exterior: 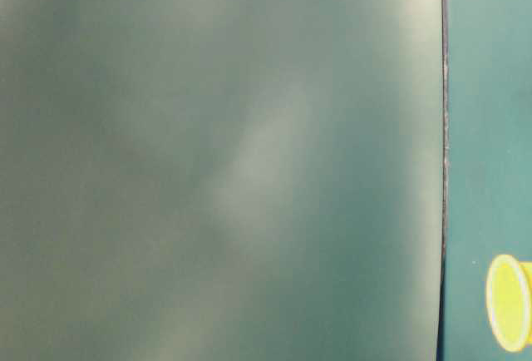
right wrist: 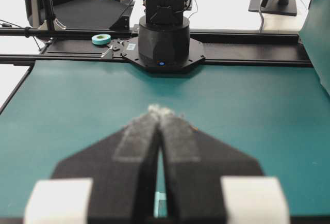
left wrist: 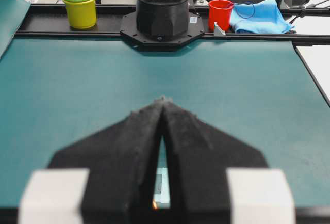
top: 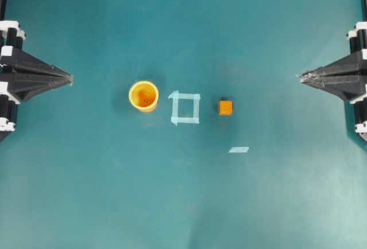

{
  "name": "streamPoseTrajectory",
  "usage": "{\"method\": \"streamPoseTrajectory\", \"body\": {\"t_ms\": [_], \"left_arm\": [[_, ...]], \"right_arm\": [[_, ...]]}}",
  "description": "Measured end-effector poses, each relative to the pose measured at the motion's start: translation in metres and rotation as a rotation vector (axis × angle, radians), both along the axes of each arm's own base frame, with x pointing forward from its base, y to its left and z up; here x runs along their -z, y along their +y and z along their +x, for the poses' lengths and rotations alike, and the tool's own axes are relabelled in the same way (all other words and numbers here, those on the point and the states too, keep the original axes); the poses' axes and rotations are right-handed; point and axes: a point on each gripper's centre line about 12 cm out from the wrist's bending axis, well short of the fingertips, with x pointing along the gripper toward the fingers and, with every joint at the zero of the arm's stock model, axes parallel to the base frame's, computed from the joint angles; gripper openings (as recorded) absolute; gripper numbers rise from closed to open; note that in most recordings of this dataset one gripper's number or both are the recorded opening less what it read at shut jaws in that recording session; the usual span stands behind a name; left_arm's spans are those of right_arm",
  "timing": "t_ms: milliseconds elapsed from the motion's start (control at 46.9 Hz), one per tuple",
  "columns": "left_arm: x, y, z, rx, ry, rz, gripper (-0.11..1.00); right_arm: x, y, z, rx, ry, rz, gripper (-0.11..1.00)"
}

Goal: Move the cup forward with left arm.
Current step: 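Open the left gripper while it is at rest beside the cup, then move the open left gripper right to surround the orange cup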

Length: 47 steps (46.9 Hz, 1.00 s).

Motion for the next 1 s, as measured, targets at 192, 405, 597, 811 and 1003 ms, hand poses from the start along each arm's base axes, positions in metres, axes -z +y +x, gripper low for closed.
{"method": "streamPoseTrajectory", "body": {"t_ms": [192, 405, 597, 811, 1003], "left_arm": [[0.001, 0.0, -0.002, 0.001, 0.012, -0.002, 0.0], [0.0, 0.0, -0.002, 0.0, 0.014, 0.008, 0.0], [0.006, 0.0, 0.002, 0.0, 0.041, 0.018, 0.02], [0.022, 0.0, 0.011, -0.001, 0.103, 0.066, 0.3], [0.031, 0.0, 0.018, 0.0, 0.096, 0.069, 0.68]], "right_arm": [[0.001, 0.0, 0.002, 0.0, 0.008, -0.001, -0.01], [-0.002, 0.0, 0.005, 0.0, 0.008, 0.0, -0.01], [0.001, 0.0, 0.007, 0.0, 0.018, -0.001, -0.01], [0.001, 0.0, 0.007, 0.0, 0.02, 0.0, -0.01], [0.002, 0.0, 0.007, 0.0, 0.029, -0.001, -0.01]]}}
